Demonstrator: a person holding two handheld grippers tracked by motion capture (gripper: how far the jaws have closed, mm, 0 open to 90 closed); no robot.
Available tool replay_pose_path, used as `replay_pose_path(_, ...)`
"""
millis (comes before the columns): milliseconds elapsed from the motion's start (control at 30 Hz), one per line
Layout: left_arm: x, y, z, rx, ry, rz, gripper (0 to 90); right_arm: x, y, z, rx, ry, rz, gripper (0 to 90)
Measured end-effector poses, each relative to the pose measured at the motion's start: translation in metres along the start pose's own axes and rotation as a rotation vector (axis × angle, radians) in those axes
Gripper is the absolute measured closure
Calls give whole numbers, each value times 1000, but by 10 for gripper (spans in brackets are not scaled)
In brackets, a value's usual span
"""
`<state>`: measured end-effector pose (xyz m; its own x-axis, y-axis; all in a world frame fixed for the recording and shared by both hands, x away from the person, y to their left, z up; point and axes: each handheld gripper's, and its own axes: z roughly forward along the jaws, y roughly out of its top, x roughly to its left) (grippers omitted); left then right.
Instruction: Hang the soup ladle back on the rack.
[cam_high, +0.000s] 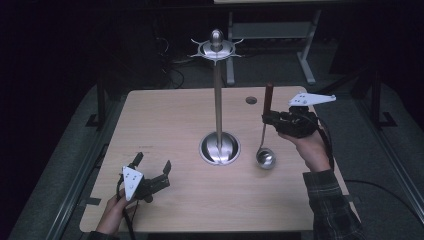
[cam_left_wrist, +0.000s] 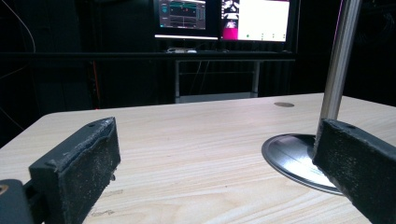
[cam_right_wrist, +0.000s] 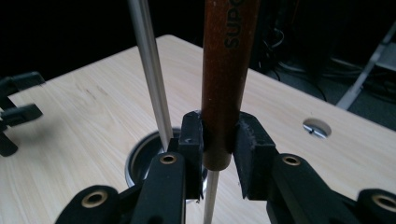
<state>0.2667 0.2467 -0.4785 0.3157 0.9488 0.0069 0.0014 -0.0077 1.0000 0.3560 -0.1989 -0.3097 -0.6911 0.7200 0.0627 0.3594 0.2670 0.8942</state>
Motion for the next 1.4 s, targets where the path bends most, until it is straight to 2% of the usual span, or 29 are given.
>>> replay_pose_path(167, 0, 0, 0, -3, -1, -1, 2, 6, 18, -2, -20, 17, -30, 733)
replay_pose_path(200, 1, 0, -1, 9, -1, 13, 2, 7, 22, -3, -26, 19, -38, 732)
replay_pose_path(300, 0, 0, 0, -2, -2, -3, 2, 11, 36, -6, -42, 30, -58, 732)
replay_pose_path(433, 0, 0, 0, -3, -3, 0, 2, 15, 46, -8, -58, 43, -75, 733)
replay_pose_path(667, 1, 0, 0, -1, -4, -1, 2, 24, 75, -12, -78, 71, -114, 732)
replay_pose_path(967, 1, 0, 0, -2, -4, -2, 2, 30, 91, -7, -83, 87, -135, 732)
replay_pose_path(1400, 1, 0, 0, -3, -4, -2, 2, 32, 99, 6, -72, 108, -134, 732)
